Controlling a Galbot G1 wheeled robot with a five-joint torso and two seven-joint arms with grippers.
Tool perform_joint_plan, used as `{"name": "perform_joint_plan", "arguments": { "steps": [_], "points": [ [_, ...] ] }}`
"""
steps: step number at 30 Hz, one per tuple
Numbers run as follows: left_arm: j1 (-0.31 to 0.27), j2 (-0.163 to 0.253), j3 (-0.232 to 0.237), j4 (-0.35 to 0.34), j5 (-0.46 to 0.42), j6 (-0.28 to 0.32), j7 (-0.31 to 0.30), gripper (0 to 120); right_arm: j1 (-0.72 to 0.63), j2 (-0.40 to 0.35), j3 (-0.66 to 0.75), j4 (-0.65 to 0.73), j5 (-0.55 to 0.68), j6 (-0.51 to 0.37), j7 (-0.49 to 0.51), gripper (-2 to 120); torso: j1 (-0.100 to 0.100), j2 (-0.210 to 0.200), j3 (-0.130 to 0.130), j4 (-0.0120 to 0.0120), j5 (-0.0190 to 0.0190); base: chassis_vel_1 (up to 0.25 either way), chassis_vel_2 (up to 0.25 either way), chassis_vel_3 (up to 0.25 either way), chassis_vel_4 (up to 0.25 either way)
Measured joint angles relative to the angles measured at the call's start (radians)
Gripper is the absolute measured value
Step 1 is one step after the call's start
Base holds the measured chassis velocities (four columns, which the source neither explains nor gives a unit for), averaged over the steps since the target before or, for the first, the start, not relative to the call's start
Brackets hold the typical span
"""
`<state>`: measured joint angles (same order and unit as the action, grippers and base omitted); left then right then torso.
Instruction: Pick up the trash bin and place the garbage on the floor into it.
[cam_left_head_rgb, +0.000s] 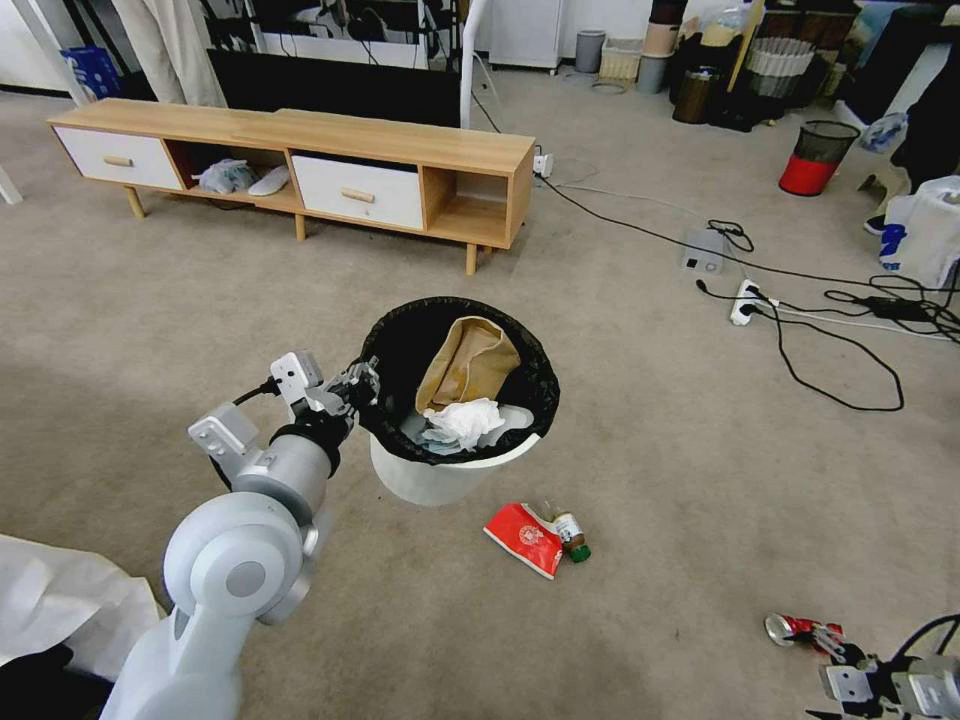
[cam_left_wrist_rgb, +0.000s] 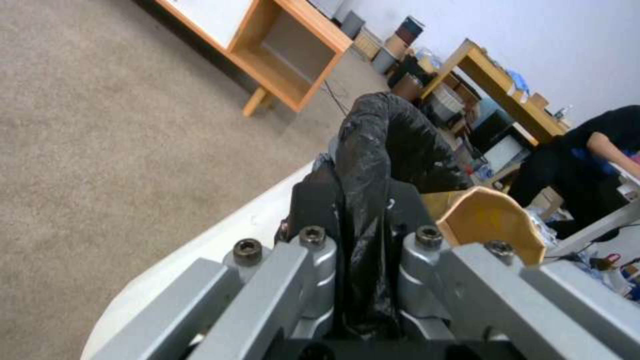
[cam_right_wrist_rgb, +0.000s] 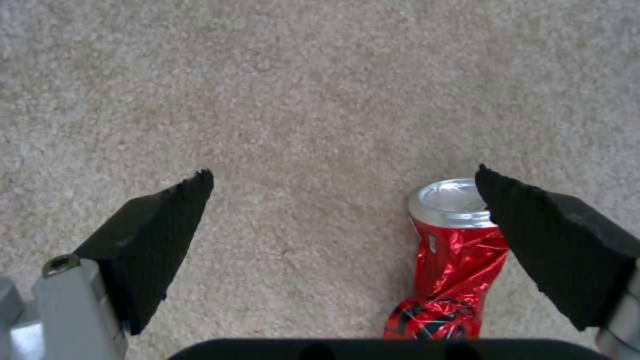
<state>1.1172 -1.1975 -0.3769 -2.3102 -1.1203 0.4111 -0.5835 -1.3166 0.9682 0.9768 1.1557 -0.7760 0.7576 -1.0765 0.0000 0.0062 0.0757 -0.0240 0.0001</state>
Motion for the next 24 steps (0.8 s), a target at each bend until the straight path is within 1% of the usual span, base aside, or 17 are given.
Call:
{"name": "perform_joint_plan", "arguments": {
  "steps": [6,8,9,11,14,16,17,19,20,24],
  "points": [
    [-0.005,0.000,-0.001,0.003,-0.001,0.000,0.000,7,0.016,0.000,0.000,0.046,0.052,-0.009,0.000,100,0.000,0.000,0.000,0.0001,0.0000,0.000,0.000,0.000,0.000],
    [-0.007,0.000,-0.001,0.004,-0.001,-0.001,0.000,7,0.017,-0.004,-0.011,0.105,0.149,-0.028,-0.001,100,0.000,0.000,0.000,0.0001,0.0000,0.000,0.000,0.000,0.000],
    [-0.007,0.000,-0.001,0.004,-0.001,-0.001,0.000,7,0.017,-0.004,-0.011,0.105,0.149,-0.028,-0.001,100,0.000,0.000,0.000,0.0001,0.0000,0.000,0.000,0.000,0.000],
    [-0.008,-0.001,0.000,0.006,-0.001,-0.001,0.001,7,0.018,-0.007,-0.017,0.131,0.208,-0.039,-0.002,100,0.000,0.000,0.000,0.0002,0.0000,0.000,0.000,0.000,0.000],
    [-0.009,-0.001,0.001,0.007,-0.001,-0.001,0.001,7,0.018,-0.010,-0.020,0.143,0.236,-0.046,-0.001,100,0.000,0.000,0.000,0.0002,0.0000,0.000,0.000,0.000,0.000],
    [-0.011,-0.003,0.003,0.013,0.000,-0.001,0.001,7,0.027,-0.020,-0.026,0.200,0.340,-0.071,0.002,100,0.000,0.000,0.000,0.0002,0.0000,0.000,0.000,0.000,0.000],
    [-0.011,-0.003,0.003,0.013,0.000,-0.001,0.001,7,0.027,-0.020,-0.026,0.200,0.340,-0.071,0.002,100,0.000,0.000,0.000,0.0002,0.0000,0.000,0.000,0.000,0.000],
    [-0.013,-0.004,0.003,0.015,0.000,-0.001,0.001,7,0.042,-0.028,-0.019,0.229,0.381,-0.080,0.007,100,0.000,0.000,0.000,0.0002,-0.0001,0.000,0.000,0.000,0.000],
    [-0.013,-0.004,0.003,0.015,0.000,-0.001,0.001,7,0.042,-0.028,-0.019,0.229,0.381,-0.080,0.007,100,0.000,0.000,0.000,0.0002,-0.0001,0.000,0.000,0.000,0.000],
    [-0.016,-0.003,0.003,0.019,0.000,-0.001,0.001,7,0.055,-0.048,-0.006,0.245,0.443,-0.097,0.027,100,0.000,0.000,0.000,0.0001,-0.0002,0.000,0.000,0.000,0.000]
  ]
}}
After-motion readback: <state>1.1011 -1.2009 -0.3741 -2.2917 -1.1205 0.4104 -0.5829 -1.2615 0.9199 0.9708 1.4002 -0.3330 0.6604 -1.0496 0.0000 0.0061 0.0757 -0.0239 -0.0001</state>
